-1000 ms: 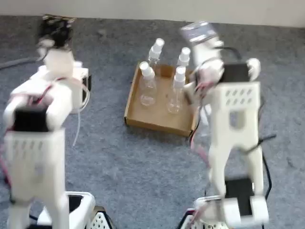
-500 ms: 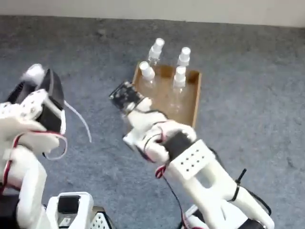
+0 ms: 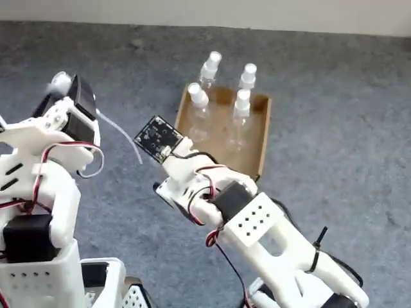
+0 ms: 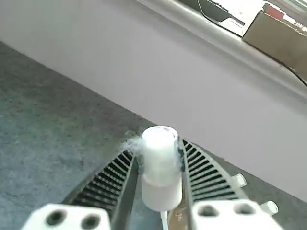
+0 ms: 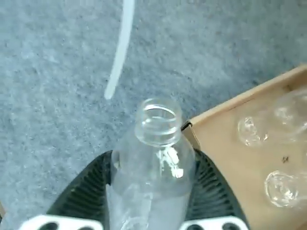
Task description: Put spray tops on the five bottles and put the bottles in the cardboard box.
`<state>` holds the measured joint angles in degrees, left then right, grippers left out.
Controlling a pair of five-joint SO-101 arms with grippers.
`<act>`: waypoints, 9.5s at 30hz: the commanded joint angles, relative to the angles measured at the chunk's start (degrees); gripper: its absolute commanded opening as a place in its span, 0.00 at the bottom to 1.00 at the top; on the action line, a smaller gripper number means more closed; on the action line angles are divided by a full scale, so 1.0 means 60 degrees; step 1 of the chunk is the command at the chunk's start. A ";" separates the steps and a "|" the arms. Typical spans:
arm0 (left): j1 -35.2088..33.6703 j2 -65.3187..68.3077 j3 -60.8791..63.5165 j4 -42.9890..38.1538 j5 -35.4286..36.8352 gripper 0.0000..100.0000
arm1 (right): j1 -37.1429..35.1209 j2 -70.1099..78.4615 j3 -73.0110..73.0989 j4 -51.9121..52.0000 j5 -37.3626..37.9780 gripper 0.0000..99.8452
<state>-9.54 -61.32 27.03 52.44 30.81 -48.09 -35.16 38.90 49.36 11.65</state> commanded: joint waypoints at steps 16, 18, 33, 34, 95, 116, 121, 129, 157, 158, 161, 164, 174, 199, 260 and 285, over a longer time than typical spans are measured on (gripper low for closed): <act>0.1033 -0.0022 0.0828 -0.1612 0.0073 0.00 | -0.0520 -0.0462 -0.0022 -0.0227 -0.0381 0.00; 0.1033 -0.0066 0.0842 -0.1582 0.0059 0.00 | -0.0520 -0.0462 -0.0022 -0.0227 -0.0396 0.00; 0.2278 -0.1473 0.3055 0.0190 -0.0645 0.00 | -0.0447 -0.0476 -0.0095 -0.0212 -0.0337 0.00; 0.2278 -0.1619 0.3158 0.0190 -0.0645 0.00 | -0.0271 -0.0476 -0.0081 -0.0212 -0.0337 0.00; 0.5077 -0.2337 0.4828 -0.0161 -0.2315 0.09 | 0.0505 -0.3495 0.3817 -0.4681 -0.0601 0.00; 0.3890 -0.2381 0.3114 0.1934 -0.3414 0.25 | 0.0505 -0.3480 0.4505 -0.5560 -0.0557 0.00; 0.3875 -0.2484 0.2659 0.2535 -0.3429 0.22 | 0.0505 -0.3465 0.4505 -0.5560 -0.0542 0.00; 0.1678 -0.5062 0.3861 0.1128 -0.2066 0.15 | 0.0505 -0.3465 0.4520 -0.5546 -0.0586 0.00; 0.2967 -0.2249 0.4989 -0.1465 -0.2608 0.13 | 0.0505 -0.3465 0.4769 -0.5575 -0.0542 0.00; 0.2967 -0.2278 0.4989 -0.1465 -0.2608 0.13 | 0.0505 -0.3465 0.4769 -0.5575 -0.0542 0.00; 0.2718 -0.2352 0.4930 -0.1465 -0.2623 0.13 | 0.0505 -0.3465 0.4755 -0.5560 -0.0542 0.00; 0.2176 -0.2835 0.4989 -0.1407 -0.2623 0.13 | 0.0784 -0.3465 0.4696 -0.5531 -0.0542 0.00; 0.1326 -0.3729 0.7187 -0.2183 -0.4059 0.13 | 0.1575 -0.2703 0.1502 -0.3392 -0.0542 0.00; 0.2073 -0.3201 0.8081 -0.2608 -0.4806 0.28 | 0.0857 0.1663 -0.3363 -0.1590 -0.1348 0.00; 0.0139 -0.3553 0.8711 -0.3004 -0.4923 0.12 | 0.2630 0.3524 0.0183 -0.6513 -0.0938 0.00; 0.0139 -0.3553 0.8711 -0.3004 -0.4923 0.12 | 0.2586 0.3714 0.0667 -0.6484 -0.0864 0.01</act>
<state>-8.31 -82.15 79.52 35.47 0.84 -32.70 -12.22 43.21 11.91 5.93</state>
